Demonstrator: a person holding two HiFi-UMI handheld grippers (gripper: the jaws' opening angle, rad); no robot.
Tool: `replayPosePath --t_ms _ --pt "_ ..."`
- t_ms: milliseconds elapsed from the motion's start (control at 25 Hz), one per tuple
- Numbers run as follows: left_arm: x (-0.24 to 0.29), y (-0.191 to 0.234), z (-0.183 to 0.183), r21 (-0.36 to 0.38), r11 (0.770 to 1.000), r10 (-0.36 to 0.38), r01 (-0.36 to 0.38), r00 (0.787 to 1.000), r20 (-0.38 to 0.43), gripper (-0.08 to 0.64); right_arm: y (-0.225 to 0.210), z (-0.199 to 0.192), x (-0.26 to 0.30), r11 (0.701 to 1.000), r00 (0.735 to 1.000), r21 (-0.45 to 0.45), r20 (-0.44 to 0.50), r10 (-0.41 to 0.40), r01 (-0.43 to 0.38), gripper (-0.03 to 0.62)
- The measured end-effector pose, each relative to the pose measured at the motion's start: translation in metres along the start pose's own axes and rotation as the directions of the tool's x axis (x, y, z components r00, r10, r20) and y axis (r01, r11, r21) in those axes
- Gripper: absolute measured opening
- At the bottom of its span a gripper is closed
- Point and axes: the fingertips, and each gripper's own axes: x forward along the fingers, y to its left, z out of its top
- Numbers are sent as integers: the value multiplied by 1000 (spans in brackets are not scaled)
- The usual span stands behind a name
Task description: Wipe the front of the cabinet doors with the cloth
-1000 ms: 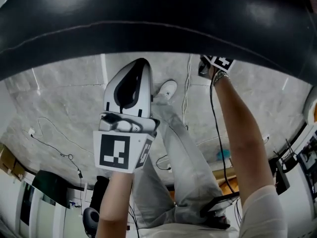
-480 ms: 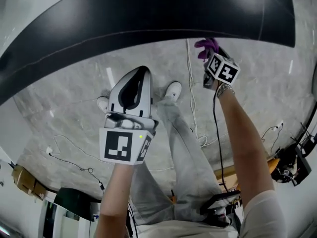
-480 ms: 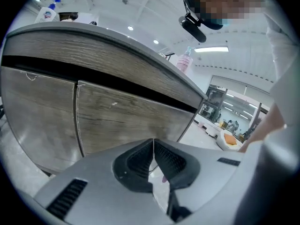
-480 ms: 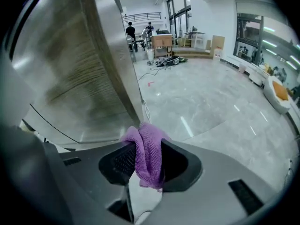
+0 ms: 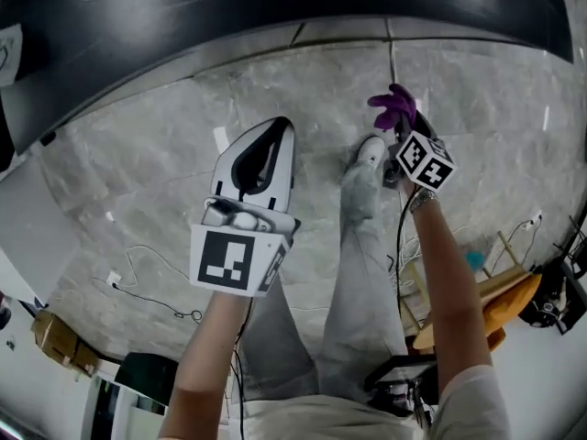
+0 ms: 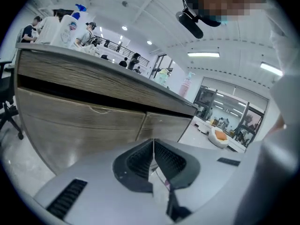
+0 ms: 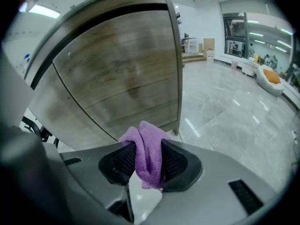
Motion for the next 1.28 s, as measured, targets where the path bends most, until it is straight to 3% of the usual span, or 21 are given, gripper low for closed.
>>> replayPosePath --t_ms 160,280,520,680,1000,1280 --pt "-51 56 -2 14 1000 23 -23 1000 -14 17 71 -5 -14 1000 998 23 57 7 -8 135" --pt "-75 87 -3 -9 997 75 -75 997 2 16 132 12 -27 996 988 -50 128 81 -75 135" --pt "-86 107 -8 -52 987 154 -152 988 29 17 215 58 -69 977 933 -135 299 202 -168 135" --pt "-83 96 -4 -60 984 168 -165 984 55 17 246 89 -82 956 895 -200 353 273 -213 135" --pt "-92 79 21 -69 980 193 -186 974 122 17 264 146 -106 936 841 -261 426 333 -238 135" --pt "-96 107 8 -59 984 173 -167 979 110 17 305 147 -90 922 836 -329 433 338 -203 135"
